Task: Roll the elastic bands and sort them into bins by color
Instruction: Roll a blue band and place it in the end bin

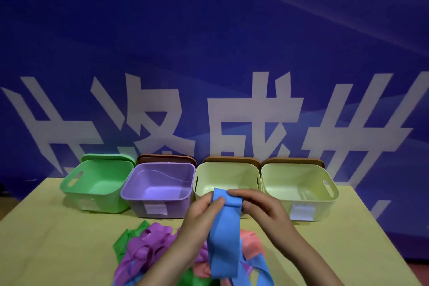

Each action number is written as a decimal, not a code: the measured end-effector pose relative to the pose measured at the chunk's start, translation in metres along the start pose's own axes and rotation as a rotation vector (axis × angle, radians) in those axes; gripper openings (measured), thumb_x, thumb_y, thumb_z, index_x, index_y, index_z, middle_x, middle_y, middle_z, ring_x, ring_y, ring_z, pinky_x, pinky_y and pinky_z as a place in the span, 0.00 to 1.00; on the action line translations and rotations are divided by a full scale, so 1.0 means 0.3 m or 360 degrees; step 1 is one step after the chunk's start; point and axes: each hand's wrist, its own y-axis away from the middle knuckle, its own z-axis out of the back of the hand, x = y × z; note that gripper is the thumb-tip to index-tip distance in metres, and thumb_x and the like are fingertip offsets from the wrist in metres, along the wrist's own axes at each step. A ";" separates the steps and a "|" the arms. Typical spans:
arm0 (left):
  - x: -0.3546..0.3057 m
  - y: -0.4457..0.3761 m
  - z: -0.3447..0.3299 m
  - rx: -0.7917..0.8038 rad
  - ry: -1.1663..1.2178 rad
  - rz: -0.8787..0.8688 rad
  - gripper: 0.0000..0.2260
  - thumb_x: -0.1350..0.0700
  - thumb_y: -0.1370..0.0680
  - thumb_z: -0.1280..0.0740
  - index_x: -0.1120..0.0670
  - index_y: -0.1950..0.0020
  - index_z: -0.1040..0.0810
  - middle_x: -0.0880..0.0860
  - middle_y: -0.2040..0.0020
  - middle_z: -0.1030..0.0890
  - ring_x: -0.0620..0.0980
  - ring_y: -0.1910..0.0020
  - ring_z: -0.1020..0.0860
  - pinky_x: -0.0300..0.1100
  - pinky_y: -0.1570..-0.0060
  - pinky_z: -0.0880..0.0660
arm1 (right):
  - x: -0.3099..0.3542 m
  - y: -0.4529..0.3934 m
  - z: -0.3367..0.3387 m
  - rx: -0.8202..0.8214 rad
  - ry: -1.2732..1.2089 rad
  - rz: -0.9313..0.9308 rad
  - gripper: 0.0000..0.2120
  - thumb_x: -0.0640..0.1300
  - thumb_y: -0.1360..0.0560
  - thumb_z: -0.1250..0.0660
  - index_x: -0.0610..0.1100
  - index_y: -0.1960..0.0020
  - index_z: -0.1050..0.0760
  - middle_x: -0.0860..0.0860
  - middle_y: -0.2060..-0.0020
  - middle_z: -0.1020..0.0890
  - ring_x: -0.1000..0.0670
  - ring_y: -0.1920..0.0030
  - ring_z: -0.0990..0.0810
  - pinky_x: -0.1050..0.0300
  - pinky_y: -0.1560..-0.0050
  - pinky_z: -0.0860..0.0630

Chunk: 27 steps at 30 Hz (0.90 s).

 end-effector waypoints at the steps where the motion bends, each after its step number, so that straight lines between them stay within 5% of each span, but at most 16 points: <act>1: -0.002 -0.001 -0.003 -0.0002 -0.0055 -0.0051 0.06 0.61 0.21 0.36 0.56 0.51 0.19 0.50 0.60 0.15 0.46 0.61 0.19 0.34 0.62 0.26 | 0.007 0.000 -0.008 -0.0040 -0.0083 -0.0071 0.10 0.42 0.27 0.34 0.47 0.48 0.18 0.52 0.53 0.16 0.56 0.55 0.19 0.65 0.56 0.24; 6: 0.001 0.002 -0.012 -0.0022 -0.0268 -0.0203 0.14 0.49 0.29 0.36 0.56 0.50 0.20 0.51 0.58 0.16 0.46 0.58 0.20 0.42 0.55 0.25 | 0.004 -0.024 -0.035 -0.0122 -0.0037 -0.0230 0.10 0.41 0.26 0.30 0.49 0.46 0.22 0.49 0.68 0.26 0.53 0.69 0.28 0.60 0.65 0.28; 10: 0.012 0.007 -0.006 0.0022 -0.0354 -0.0307 0.23 0.40 0.33 0.37 0.55 0.50 0.20 0.55 0.55 0.18 0.52 0.55 0.20 0.50 0.52 0.25 | 0.012 -0.012 -0.025 -0.0037 0.0049 -0.0228 0.07 0.40 0.24 0.32 0.48 0.60 0.24 0.52 0.72 0.25 0.54 0.72 0.29 0.62 0.69 0.31; 14: 0.008 0.019 -0.008 0.0015 -0.0324 -0.0423 0.21 0.39 0.31 0.37 0.56 0.56 0.19 0.51 0.65 0.22 0.45 0.63 0.25 0.42 0.60 0.29 | 0.025 0.002 -0.032 -0.0017 0.0150 -0.0100 0.09 0.55 0.30 0.34 0.52 0.64 0.28 0.51 0.73 0.30 0.53 0.71 0.34 0.57 0.69 0.37; 18: 0.001 0.013 -0.018 -0.0051 -0.0293 -0.0543 0.17 0.41 0.29 0.38 0.54 0.60 0.20 0.46 0.68 0.24 0.42 0.66 0.28 0.36 0.64 0.31 | 0.040 -0.001 -0.049 -0.0046 0.0149 -0.0007 0.09 0.55 0.31 0.35 0.53 0.65 0.30 0.54 0.73 0.32 0.55 0.71 0.36 0.62 0.70 0.39; 24: -0.015 -0.002 -0.030 -0.0030 -0.0100 -0.0283 0.11 0.48 0.29 0.33 0.54 0.60 0.17 0.49 0.63 0.19 0.45 0.61 0.24 0.36 0.59 0.28 | 0.036 -0.005 -0.056 -0.0198 -0.0032 -0.0066 0.08 0.45 0.29 0.33 0.42 0.63 0.29 0.51 0.73 0.29 0.54 0.73 0.31 0.60 0.70 0.33; 27: -0.011 -0.003 -0.030 0.0031 0.0106 -0.0028 0.12 0.44 0.34 0.29 0.51 0.57 0.16 0.54 0.58 0.16 0.52 0.57 0.20 0.46 0.52 0.25 | 0.038 -0.004 -0.054 -0.0201 -0.0107 -0.0096 0.07 0.44 0.29 0.33 0.41 0.61 0.27 0.53 0.72 0.26 0.55 0.72 0.29 0.63 0.71 0.31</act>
